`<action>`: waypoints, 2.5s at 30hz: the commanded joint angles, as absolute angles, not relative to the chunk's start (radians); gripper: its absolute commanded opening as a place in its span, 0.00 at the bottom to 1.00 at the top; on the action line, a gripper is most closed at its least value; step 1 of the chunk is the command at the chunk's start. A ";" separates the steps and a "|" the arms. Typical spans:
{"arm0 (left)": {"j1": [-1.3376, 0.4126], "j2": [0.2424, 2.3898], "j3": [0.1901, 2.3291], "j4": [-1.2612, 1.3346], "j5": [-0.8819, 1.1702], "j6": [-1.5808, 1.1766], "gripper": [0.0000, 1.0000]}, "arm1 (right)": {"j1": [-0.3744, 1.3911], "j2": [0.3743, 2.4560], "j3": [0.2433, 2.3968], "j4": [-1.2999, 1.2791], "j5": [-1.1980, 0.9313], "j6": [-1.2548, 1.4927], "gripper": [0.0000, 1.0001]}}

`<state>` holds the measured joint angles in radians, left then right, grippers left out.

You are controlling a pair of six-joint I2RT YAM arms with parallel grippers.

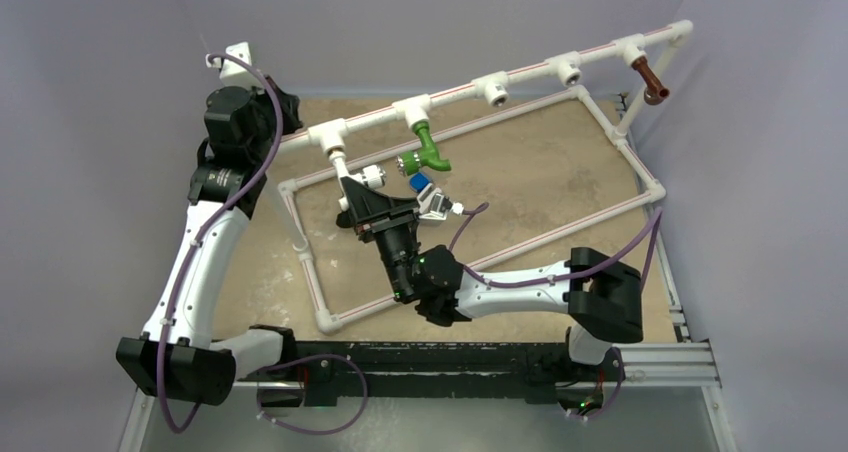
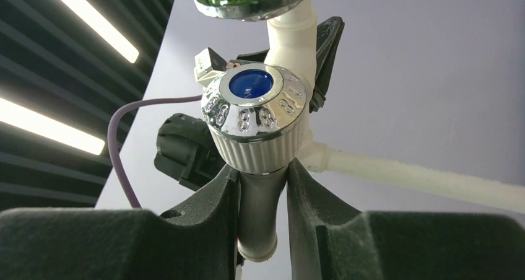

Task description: Install the water faucets

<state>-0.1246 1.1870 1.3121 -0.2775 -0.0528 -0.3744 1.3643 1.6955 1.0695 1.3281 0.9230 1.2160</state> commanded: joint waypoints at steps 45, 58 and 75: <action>-0.060 1.236 1.238 -0.480 -0.017 -0.371 0.00 | 1.372 1.153 0.977 0.604 0.391 -0.720 0.88; -0.054 1.241 1.237 -0.482 -0.011 -0.371 0.00 | 1.390 1.318 0.974 0.840 0.538 -1.500 0.91; -0.052 1.243 1.236 -0.482 -0.008 -0.371 0.00 | 1.346 1.515 1.137 0.894 0.503 -1.578 0.84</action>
<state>-0.0719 1.1957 1.3067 -0.2741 -0.0143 -0.3756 1.3602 1.5085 1.0821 0.8265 0.5053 -1.5723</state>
